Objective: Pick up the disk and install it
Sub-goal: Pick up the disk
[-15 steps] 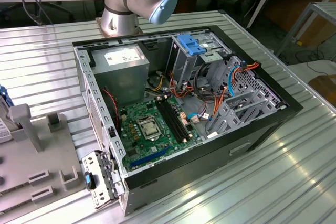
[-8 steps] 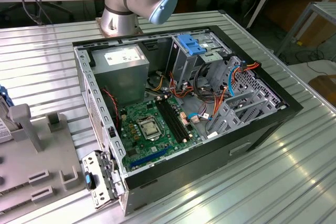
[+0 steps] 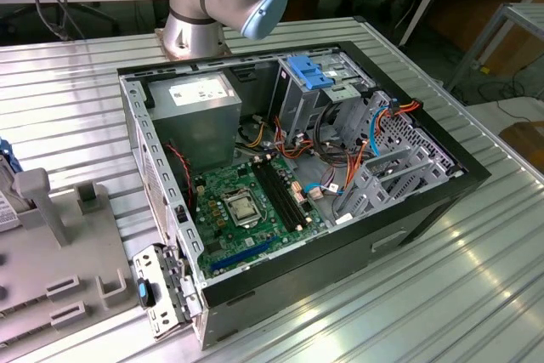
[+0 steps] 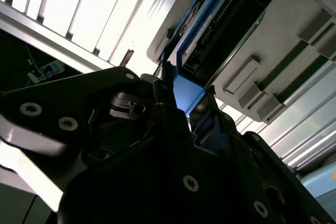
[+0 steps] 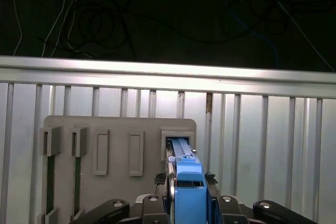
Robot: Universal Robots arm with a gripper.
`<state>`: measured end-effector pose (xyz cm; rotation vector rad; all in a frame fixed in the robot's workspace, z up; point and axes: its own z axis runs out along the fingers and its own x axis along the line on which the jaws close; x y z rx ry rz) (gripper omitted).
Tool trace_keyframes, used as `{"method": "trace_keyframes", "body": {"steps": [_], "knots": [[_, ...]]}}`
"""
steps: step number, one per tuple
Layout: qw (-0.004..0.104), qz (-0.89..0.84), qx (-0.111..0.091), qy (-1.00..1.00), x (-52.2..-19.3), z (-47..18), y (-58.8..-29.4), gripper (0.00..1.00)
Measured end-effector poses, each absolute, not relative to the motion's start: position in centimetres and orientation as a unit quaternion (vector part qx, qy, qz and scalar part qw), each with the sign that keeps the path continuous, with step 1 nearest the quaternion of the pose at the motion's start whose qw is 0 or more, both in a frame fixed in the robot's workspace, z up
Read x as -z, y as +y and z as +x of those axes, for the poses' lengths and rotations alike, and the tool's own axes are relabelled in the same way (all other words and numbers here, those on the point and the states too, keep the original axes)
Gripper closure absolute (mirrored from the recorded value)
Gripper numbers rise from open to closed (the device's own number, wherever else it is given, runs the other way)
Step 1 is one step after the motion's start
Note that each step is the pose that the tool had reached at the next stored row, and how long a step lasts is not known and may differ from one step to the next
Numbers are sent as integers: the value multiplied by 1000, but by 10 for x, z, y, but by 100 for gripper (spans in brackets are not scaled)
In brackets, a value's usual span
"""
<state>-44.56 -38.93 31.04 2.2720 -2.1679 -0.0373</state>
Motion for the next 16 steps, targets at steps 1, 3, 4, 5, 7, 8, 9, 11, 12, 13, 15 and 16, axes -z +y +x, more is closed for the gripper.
{"method": "trace_keyframes", "body": {"steps": [1, 3, 4, 5, 7, 8, 9, 11, 12, 13, 15, 16], "knots": [[1, 723, 12, -690, -310, -446, -389, 63], [1, 723, 12, -690, -310, -446, -389, 63], [1, 723, 12, -690, -310, -446, -389, 63], [1, 723, 12, -690, -310, -446, -389, 63], [1, 723, 12, -690, -313, -446, -389, 63], [1, 723, 12, -690, -315, -446, -389, 63], [1, 723, 11, -690, -317, -446, -389, 63], [1, 723, 11, -690, -323, -446, -389, 63], [1, 723, 10, -690, -326, -446, -389, 63], [0, 723, 10, -690, -328, -446, -389, 63], [0, 723, 9, -690, -332, -446, -389, 63], [0, 723, 9, -690, -331, -446, -389, 63]]}}
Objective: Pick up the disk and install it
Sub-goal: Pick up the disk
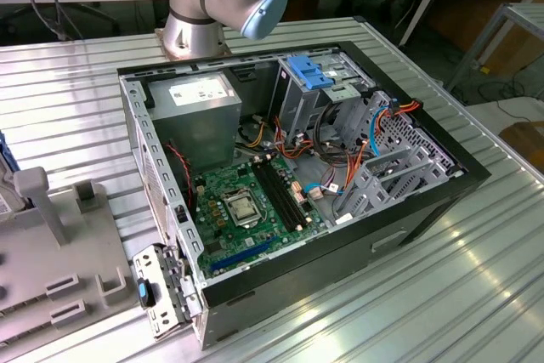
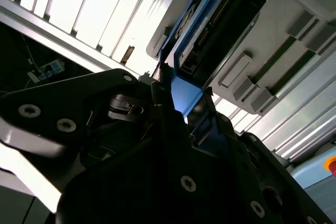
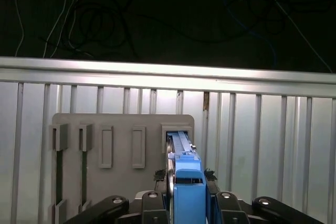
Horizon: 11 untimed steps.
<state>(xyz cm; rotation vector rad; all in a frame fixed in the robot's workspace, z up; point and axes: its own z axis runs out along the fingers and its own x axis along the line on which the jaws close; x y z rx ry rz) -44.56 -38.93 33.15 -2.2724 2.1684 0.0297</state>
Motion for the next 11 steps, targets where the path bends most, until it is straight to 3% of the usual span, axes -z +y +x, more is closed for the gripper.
{"method": "trace_keyframes", "body": {"steps": [11], "knots": [[0, -723, -9, 690, -335, -446, -389, 63]]}}
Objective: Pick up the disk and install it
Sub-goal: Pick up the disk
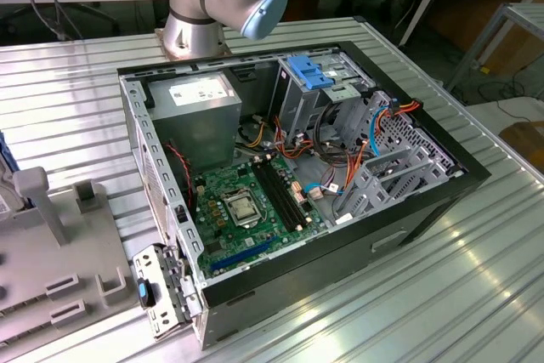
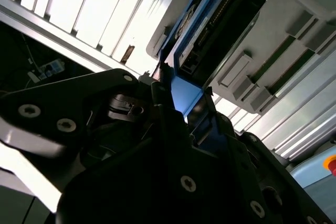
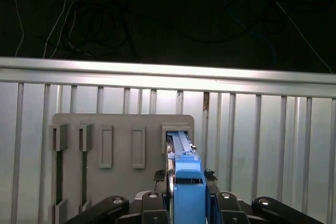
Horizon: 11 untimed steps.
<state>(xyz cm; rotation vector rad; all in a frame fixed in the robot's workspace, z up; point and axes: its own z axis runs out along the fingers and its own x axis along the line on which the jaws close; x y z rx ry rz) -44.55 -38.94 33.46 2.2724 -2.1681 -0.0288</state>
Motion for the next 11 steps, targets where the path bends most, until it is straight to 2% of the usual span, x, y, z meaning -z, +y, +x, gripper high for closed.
{"method": "trace_keyframes", "body": {"steps": [11], "knots": [[0, 723, 9, -690, -374, -445, -389, 63]]}}
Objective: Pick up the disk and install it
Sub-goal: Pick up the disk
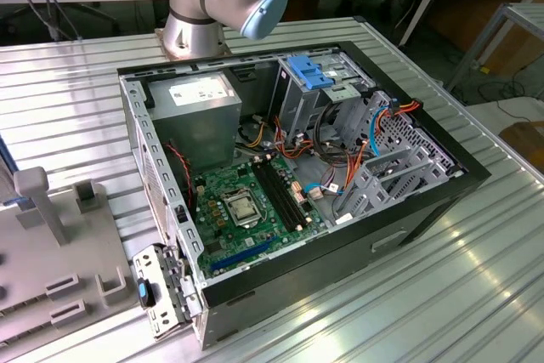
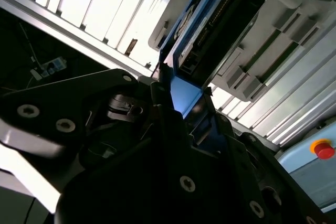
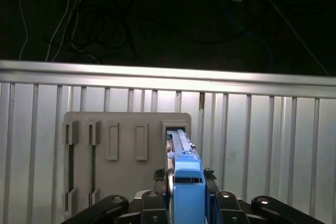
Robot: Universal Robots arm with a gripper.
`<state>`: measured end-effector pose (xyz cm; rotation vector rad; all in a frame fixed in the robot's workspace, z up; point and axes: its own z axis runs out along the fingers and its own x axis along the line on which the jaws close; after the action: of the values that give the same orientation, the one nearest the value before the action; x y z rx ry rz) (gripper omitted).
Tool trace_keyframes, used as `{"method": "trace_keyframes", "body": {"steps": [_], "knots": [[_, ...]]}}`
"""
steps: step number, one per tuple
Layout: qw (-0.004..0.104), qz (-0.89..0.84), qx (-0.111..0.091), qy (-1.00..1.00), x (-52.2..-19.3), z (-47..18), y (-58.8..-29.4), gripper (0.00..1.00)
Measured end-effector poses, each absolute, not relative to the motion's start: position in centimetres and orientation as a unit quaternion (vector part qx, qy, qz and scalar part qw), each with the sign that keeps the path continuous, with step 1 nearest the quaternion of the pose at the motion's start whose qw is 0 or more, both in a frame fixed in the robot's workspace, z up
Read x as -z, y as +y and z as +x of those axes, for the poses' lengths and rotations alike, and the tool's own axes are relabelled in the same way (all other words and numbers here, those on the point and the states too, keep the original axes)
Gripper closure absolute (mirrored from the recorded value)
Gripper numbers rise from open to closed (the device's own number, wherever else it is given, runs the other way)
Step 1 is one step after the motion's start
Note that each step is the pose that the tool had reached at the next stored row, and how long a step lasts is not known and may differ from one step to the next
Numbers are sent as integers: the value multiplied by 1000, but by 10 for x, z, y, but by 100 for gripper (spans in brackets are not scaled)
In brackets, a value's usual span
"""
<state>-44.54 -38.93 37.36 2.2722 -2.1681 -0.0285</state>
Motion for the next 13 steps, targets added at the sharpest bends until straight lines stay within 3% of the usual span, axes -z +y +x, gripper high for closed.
{"method": "trace_keyframes", "body": {"steps": [13], "knots": [[0, 723, 9, -690, -418, -445, -389, 63]]}}
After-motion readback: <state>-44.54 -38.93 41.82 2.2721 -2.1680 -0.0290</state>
